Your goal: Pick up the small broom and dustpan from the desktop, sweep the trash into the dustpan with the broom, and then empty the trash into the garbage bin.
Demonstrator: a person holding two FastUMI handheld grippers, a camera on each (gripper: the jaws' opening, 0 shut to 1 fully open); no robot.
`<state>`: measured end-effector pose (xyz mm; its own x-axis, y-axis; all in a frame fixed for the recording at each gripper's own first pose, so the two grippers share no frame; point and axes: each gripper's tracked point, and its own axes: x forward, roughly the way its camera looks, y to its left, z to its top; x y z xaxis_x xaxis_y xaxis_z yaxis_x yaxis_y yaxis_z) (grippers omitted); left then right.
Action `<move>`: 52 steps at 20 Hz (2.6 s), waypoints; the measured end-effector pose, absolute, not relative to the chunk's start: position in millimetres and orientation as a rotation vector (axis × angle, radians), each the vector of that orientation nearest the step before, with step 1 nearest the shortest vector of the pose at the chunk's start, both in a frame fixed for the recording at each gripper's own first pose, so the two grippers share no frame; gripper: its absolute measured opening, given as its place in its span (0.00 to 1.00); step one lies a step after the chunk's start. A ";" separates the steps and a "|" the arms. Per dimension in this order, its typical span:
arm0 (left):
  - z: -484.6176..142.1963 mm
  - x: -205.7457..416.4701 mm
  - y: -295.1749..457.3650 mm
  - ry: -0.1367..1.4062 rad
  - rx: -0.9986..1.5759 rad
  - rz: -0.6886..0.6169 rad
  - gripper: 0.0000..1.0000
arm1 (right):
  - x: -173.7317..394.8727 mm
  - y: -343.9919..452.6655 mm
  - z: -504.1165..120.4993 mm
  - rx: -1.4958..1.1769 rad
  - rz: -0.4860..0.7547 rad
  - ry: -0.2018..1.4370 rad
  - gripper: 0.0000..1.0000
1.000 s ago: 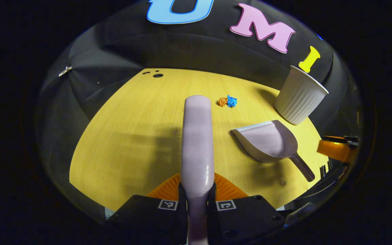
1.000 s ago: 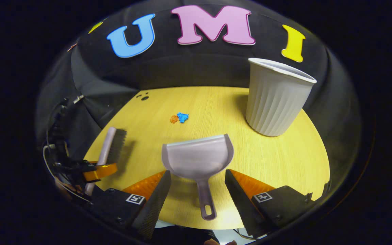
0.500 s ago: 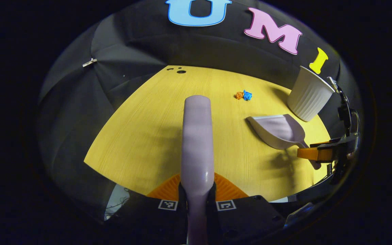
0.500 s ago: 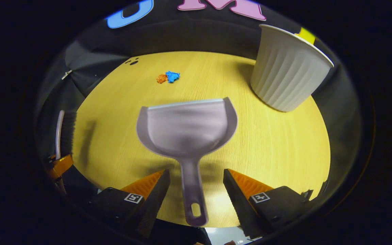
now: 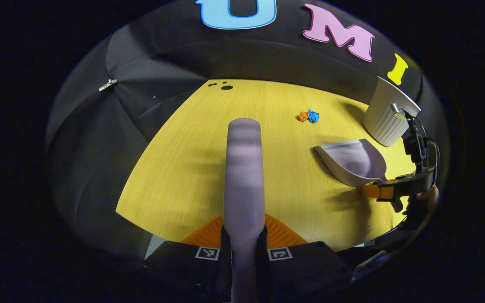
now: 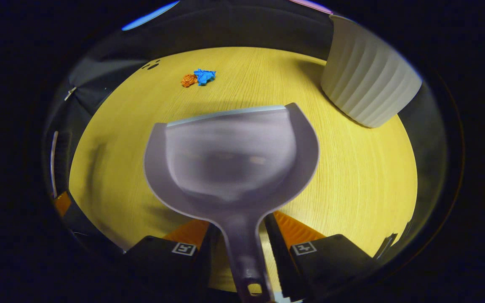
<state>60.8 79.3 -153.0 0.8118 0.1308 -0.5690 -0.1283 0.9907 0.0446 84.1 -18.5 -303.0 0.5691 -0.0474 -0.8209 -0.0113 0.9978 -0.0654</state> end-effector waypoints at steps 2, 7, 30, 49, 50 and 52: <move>-148.6 71.8 75.0 0.608 0.017 0.124 0.27 | 82.7 -19.1 -302.3 -0.057 -0.028 0.963 0.54; -144.7 115.7 61.2 0.628 0.074 0.043 0.27 | 83.3 -19.1 -302.2 -0.081 0.065 0.964 0.37; -115.8 392.2 7.1 0.750 0.671 -0.345 0.27 | 77.9 -70.9 -264.9 -0.342 0.320 0.962 0.35; -172.6 294.3 -108.9 0.915 0.777 -0.797 0.28 | 76.2 -71.9 -290.8 -0.358 0.334 0.986 0.36; -176.8 284.2 -115.8 0.923 0.769 -0.817 0.28 | 75.3 -71.3 -292.1 -0.360 0.333 0.983 0.36; -185.8 259.9 -130.2 0.949 0.757 -0.856 0.26 | 74.6 -72.5 -292.3 -0.363 0.334 0.980 0.36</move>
